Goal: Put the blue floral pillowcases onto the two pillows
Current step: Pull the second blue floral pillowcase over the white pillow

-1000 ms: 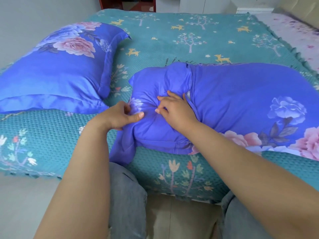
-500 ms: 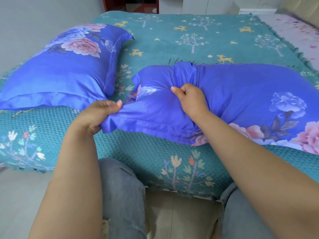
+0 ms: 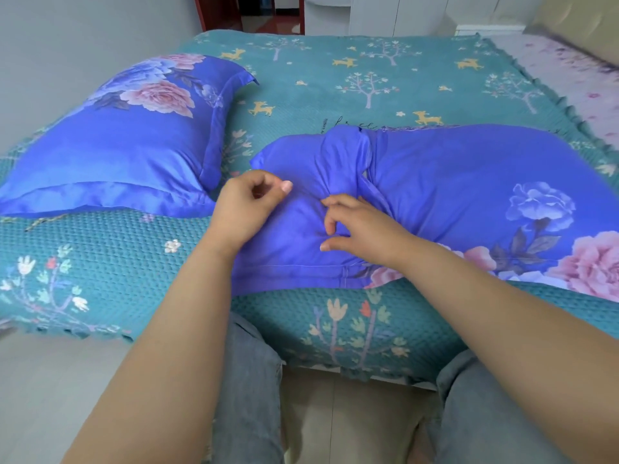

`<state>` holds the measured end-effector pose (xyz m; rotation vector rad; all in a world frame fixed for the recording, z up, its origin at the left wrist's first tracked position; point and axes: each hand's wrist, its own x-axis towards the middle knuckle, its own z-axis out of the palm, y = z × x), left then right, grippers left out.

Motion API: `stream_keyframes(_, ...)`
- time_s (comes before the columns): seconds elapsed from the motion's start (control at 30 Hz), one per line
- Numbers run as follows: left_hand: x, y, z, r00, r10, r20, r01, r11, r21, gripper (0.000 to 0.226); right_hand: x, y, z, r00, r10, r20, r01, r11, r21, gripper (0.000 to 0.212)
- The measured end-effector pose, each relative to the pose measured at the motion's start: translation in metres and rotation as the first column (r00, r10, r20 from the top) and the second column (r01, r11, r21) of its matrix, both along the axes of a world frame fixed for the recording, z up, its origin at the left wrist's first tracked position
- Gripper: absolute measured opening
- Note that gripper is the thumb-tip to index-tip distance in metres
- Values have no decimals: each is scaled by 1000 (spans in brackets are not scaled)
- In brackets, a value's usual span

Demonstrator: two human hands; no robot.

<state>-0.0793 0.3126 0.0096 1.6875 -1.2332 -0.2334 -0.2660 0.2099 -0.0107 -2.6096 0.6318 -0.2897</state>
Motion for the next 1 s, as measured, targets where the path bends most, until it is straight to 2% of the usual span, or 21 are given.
stream_keyframes(0.07, -12, -5, 0, 999, -10, 46, 12, 998, -55, 12, -4, 0, 0, 997, -30, 68, 30, 1000, 0, 22)
stream_keyframes(0.13, -17, -8, 2, 1000, 24, 10, -22, 992, -122, 23, -6, 1, 6, 984, -28, 175, 34, 999, -28, 22)
stream_keyframes(0.23, -25, -11, 7, 999, 35, -36, -41, 983, -178, 31, -2, 17, 18, 941, 50, 336, 25, 976, -217, 25)
stream_keyframes(0.3, -30, -16, 4, 999, -4, -32, -1, 991, -131, 37, 3, 39, 20, 962, 77, 263, -18, 975, -221, 26)
stream_keyframes(0.37, -33, -24, -1, 999, -40, -3, 40, 999, -37, 44, 4, 56, 14, 996, 66, 56, -59, 991, -119, 24)
stream_keyframes(0.4, -35, -29, -3, 998, -47, 29, 47, 999, 4, 45, 2, 56, 10, 1000, 18, -15, -19, 998, -65, 23)
stream_keyframes(0.47, -38, -35, -5, 993, -51, 104, 48, 998, 27, 40, -6, 49, 11, 991, -136, 13, 137, 990, -21, 24)
stream_keyframes(0.57, -36, -41, -8, 979, -62, 195, 52, 997, 53, 34, -15, 36, 14, 931, -348, 114, 365, 904, -222, 34)
stream_keyframes(0.67, -36, -47, -17, 917, -94, 388, 31, 986, 166, 38, -25, 28, 18, 903, -379, 203, 424, 863, -275, 36)
stream_keyframes(0.73, -42, -48, -19, 882, -118, 457, 23, 978, 208, 42, -32, 15, 23, 835, -409, 368, 511, 825, -243, 38)
stream_keyframes(0.77, -46, -48, -19, 873, -125, 471, 24, 976, 215, 43, -35, 6, 26, 803, -442, 400, 548, 811, -205, 43)
stream_keyframes(0.8, -50, -48, -19, 867, -135, 480, 31, 976, 218, 44, -36, 0, 29, 794, -496, 351, 570, 808, -149, 49)
stream_keyframes(0.83, -53, -49, -19, 864, -149, 482, 46, 974, 220, 45, -36, -5, 29, 806, -546, 230, 574, 815, -77, 53)
stream_keyframes(0.9, -61, -51, -19, 870, -183, 457, 84, 970, 228, 45, -31, -12, 27, 852, -523, -20, 523, 849, 80, 40)
stream_keyframes(0.93, -64, -51, -18, 881, -197, 429, 106, 968, 227, 45, -29, -13, 28, 869, -493, -41, 492, 854, 170, 30)
stream_keyframes(1.0, -69, -50, -17, 914, -207, 350, 136, 967, 216, 46, -30, -18, 32, 844, -526, 111, 457, 811, 366, 18)
